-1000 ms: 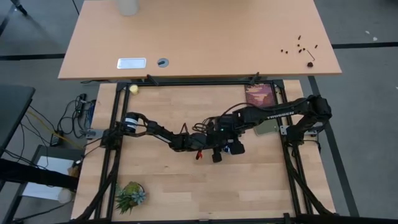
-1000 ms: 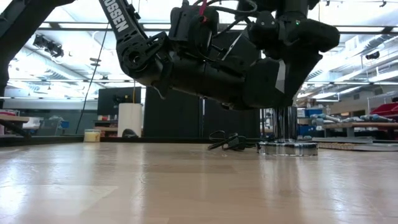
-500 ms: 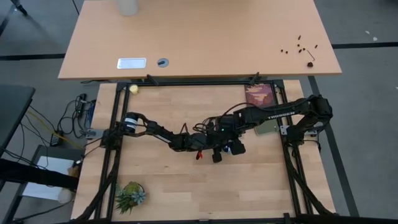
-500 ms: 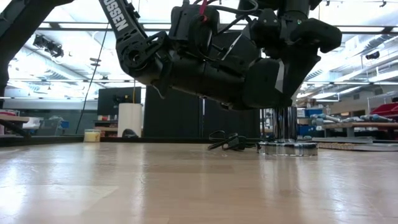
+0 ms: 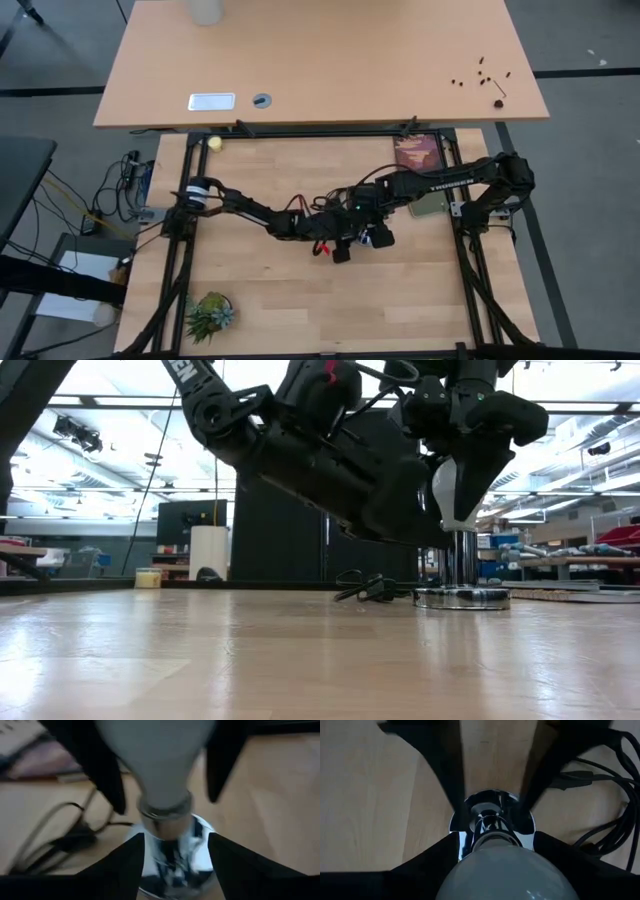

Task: Screw lightbulb
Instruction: Insert the lightbulb into the silver lamp

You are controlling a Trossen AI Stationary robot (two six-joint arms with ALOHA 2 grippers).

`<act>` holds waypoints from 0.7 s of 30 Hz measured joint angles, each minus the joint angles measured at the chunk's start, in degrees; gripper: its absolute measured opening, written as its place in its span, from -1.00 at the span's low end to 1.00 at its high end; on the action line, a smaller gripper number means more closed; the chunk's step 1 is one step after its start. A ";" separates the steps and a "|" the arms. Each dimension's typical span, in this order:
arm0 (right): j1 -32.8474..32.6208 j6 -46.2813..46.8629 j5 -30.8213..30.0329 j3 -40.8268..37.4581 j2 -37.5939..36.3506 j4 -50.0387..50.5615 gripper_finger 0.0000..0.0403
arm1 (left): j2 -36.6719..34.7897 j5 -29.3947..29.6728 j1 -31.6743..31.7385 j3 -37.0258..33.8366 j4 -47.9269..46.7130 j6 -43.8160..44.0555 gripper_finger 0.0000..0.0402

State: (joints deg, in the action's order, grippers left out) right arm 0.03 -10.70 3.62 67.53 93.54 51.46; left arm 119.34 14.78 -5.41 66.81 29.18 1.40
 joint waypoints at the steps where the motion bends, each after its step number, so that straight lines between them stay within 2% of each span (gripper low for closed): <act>1: 0.00 0.01 0.00 0.00 0.00 -0.02 0.25 | -0.61 -0.98 0.00 0.00 -1.97 0.75 0.14; 7: -0.02 0.31 -0.55 -0.02 0.04 -0.13 0.31 | -0.47 -2.54 -0.87 0.07 -5.29 4.99 0.16; 10: -0.14 0.22 -1.38 -0.04 0.04 -0.06 0.30 | 1.12 -0.31 -1.16 0.13 -4.50 5.96 0.16; 15: -0.04 0.24 -1.38 -0.04 0.07 -0.08 0.26 | 5.38 3.30 -1.07 0.09 3.03 5.03 0.16; 21: -0.02 0.31 -1.21 -0.04 0.07 -0.22 0.34 | 7.77 6.80 -0.96 0.11 12.57 0.43 0.17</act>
State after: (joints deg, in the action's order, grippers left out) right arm 0.01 -10.39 2.40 67.48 93.60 51.24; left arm 127.11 21.58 -6.37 66.92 41.75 1.84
